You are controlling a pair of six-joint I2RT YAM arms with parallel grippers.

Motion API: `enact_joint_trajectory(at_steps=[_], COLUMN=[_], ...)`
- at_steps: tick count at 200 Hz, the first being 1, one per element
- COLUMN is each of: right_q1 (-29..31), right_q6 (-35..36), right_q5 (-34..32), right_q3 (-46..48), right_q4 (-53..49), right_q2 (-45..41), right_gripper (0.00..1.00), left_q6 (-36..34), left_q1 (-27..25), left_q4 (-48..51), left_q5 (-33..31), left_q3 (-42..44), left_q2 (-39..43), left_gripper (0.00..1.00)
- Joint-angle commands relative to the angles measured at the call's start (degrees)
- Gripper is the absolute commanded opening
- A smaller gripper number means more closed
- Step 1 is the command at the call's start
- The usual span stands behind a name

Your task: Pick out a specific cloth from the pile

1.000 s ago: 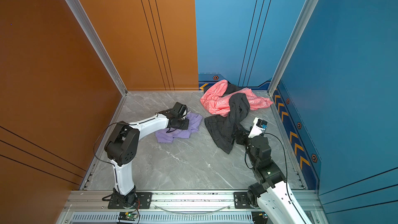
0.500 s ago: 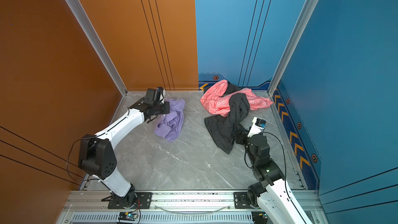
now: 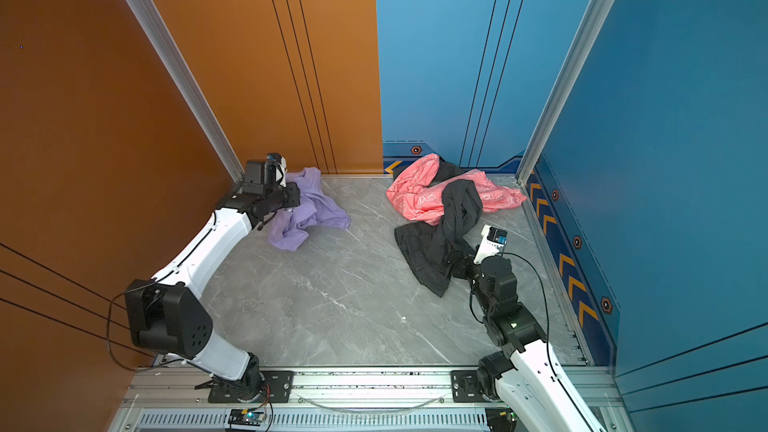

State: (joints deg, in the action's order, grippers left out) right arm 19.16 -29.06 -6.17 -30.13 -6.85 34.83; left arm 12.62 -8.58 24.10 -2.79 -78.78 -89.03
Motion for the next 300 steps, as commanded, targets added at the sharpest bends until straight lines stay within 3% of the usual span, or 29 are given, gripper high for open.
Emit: enact_joint_trajectory(at_steps=[1,32,89,144,185,238,300], right_q1=[-0.24,-0.23,-0.34,-2.22,-5.49,-11.05,-14.99], right_q6=[-0.82,-0.74,1.02,7.16,11.06,14.22,20.78], right_q5=[1.52,1.52,-0.71,-7.52,-11.90,-12.21,-7.83], right_q3=[-1.84,-1.91,-1.01,3.27,10.94,14.49,17.15], right_q4=[0.21,-0.70,-0.84,0.60,10.47,19.72,37.16], right_q2=[0.43,0.07,-0.09,-1.42,-0.90,5.02,20.43], right_gripper=[0.99,1.00,1.00,1.00,1.00,1.00,1.00], left_q6=[-0.14,-0.07,-0.14,-0.67,-1.49,-4.67,-10.14], left_q1=[0.11,0.25,0.32,0.73,1.31,1.73,2.07], left_q4=[0.82,0.78,-4.23,-19.47,-31.33,-46.79,-59.41], left_q5=[0.36,0.41,-2.51,-9.53,-14.43,-18.27,-20.76], left_q3=[4.34,8.54,15.91,31.63,41.71,51.07,55.86], left_q2=[4.30,11.20,21.56,28.76,29.63,24.68,16.03], left_gripper=[0.50,0.73,1.00,0.98,0.98,0.98,0.98])
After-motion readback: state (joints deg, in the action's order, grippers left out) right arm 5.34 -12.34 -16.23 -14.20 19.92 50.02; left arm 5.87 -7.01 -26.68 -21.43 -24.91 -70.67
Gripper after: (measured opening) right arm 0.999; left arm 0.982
